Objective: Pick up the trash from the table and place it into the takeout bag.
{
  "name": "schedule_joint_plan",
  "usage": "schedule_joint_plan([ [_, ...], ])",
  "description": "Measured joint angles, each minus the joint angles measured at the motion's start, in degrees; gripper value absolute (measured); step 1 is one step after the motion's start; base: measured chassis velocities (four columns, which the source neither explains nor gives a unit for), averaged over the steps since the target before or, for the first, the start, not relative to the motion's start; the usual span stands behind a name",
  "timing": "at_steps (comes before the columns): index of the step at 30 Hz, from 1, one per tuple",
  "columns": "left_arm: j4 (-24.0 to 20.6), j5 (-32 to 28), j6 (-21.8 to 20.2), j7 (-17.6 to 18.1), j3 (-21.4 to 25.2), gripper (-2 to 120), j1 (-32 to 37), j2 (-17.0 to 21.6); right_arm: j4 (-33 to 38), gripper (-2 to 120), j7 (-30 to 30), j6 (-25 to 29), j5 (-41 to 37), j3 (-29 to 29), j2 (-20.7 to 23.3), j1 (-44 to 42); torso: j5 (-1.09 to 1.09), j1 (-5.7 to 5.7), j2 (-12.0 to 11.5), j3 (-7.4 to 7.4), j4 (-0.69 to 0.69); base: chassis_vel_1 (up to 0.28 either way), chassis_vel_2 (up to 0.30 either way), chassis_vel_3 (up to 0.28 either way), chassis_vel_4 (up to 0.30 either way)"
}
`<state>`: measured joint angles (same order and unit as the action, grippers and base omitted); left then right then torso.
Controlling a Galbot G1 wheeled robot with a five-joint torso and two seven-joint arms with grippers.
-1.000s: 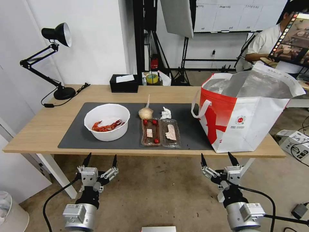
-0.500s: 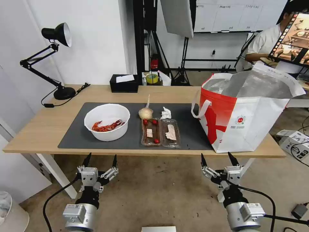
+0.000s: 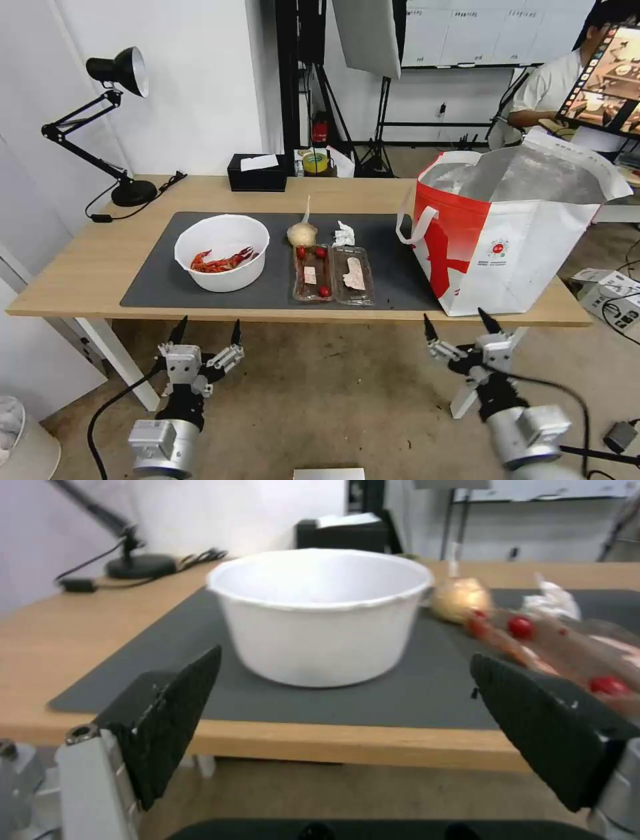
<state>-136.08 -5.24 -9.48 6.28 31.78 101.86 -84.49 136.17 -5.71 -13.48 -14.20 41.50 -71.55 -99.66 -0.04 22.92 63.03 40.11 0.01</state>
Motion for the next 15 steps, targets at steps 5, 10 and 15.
schedule_joint_plan([
  [5,-2.9,-3.9,-6.5,4.4,0.2,100,-1.1,0.9,-0.3,100,-1.2,-1.6,-2.2,-0.1,1.9,0.8,0.04,0.00,0.0,0.00,0.00,0.000,0.000,0.000,0.000],
  [10,-2.8,-4.2,-6.5,4.7,0.1,100,-1.2,0.9,-1.3,100,-1.3,-1.6,-4.0,-1.0,1.9,1.1,0.05,0.00,0.0,0.00,-0.01,0.000,0.000,0.000,0.000],
  [15,-2.3,-4.2,-5.9,4.7,0.0,100,-1.2,0.6,-2.9,100,-1.3,0.0,-5.6,-2.0,1.3,1.6,0.04,0.00,0.0,0.00,-0.01,0.000,0.000,0.000,0.000],
])
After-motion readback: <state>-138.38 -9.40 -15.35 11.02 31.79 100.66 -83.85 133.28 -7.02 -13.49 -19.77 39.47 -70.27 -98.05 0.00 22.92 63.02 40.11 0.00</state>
